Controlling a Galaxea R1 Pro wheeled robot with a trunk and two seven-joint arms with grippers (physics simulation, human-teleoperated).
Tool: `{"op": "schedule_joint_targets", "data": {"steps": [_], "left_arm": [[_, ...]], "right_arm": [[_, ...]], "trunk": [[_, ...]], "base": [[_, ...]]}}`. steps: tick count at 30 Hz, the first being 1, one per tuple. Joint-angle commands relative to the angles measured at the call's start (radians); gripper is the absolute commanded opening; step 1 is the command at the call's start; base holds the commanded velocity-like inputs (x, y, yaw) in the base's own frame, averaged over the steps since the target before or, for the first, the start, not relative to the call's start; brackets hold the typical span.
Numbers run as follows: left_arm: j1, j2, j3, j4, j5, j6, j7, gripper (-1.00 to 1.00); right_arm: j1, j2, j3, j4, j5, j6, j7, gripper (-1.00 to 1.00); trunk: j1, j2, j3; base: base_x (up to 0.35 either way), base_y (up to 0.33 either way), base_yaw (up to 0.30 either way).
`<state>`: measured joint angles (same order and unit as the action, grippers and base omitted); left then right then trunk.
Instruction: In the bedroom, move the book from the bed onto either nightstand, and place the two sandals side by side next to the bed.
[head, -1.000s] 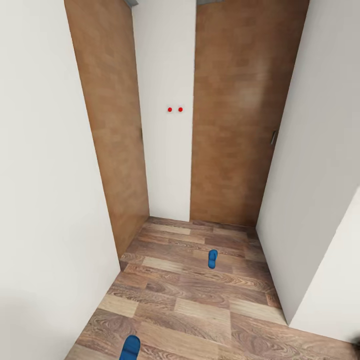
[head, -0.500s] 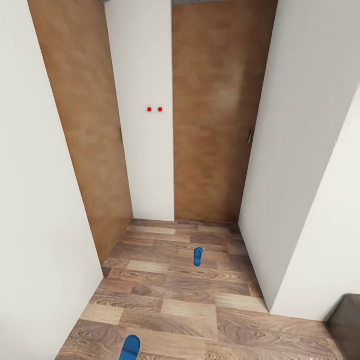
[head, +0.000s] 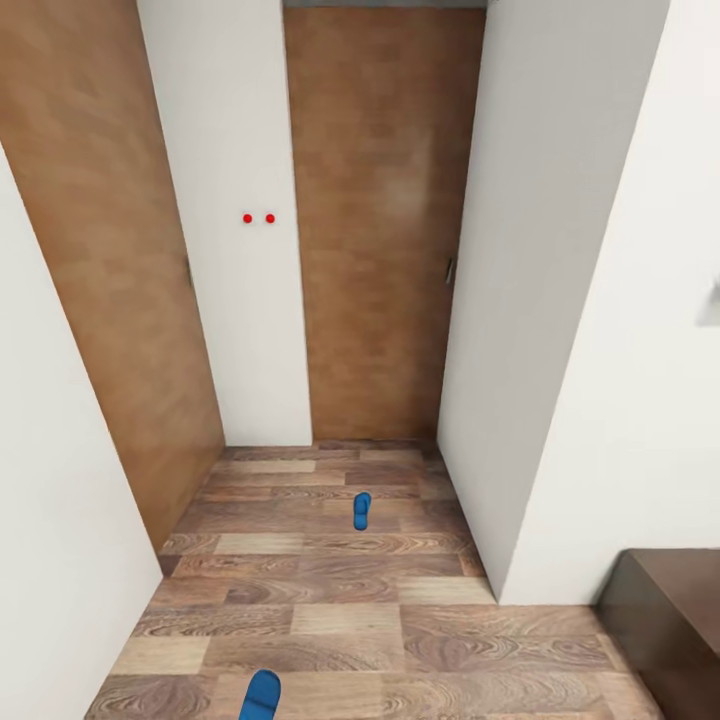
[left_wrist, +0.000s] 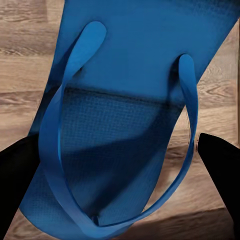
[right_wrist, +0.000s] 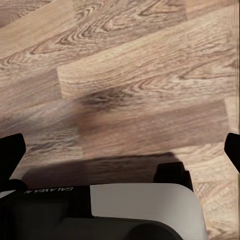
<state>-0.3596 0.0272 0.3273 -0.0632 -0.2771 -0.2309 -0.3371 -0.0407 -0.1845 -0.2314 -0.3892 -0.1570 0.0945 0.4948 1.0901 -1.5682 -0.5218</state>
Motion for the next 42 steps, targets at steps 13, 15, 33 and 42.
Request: {"op": "schedule_joint_targets", "data": {"steps": [13,15,33,42], "left_arm": [[0.000,0.000,0.008,0.000,-0.010,-0.004,-0.003,-1.00],[-0.001,0.000,0.008,0.000,-0.010,-0.004,-0.003,-1.00],[0.000,0.000,0.009,0.000,-0.010,-0.004,-0.003,-1.00],[-0.001,0.000,0.009,0.000,-0.010,-0.004,-0.003,-1.00]], "right_arm": [[-0.001,0.000,-0.005,0.005,-0.008,0.010,0.008,1.00],[-0.001,0.000,-0.005,0.005,-0.008,0.010,0.008,1.00],[-0.001,0.000,-0.003,0.007,-0.004,0.010,0.005,1.00],[-0.001,0.000,-0.003,0.007,-0.004,0.010,0.005,1.00]], "trunk": [[0.000,-0.001,-0.001],[0.000,-0.001,-0.001],[0.000,-0.001,-0.001],[0.000,-0.001,-0.001]], "base": [[0.000,0.000,-0.133],[0.000,0.000,-0.003],[0.106,0.082,0.000],[0.236,0.187,0.000]]}}
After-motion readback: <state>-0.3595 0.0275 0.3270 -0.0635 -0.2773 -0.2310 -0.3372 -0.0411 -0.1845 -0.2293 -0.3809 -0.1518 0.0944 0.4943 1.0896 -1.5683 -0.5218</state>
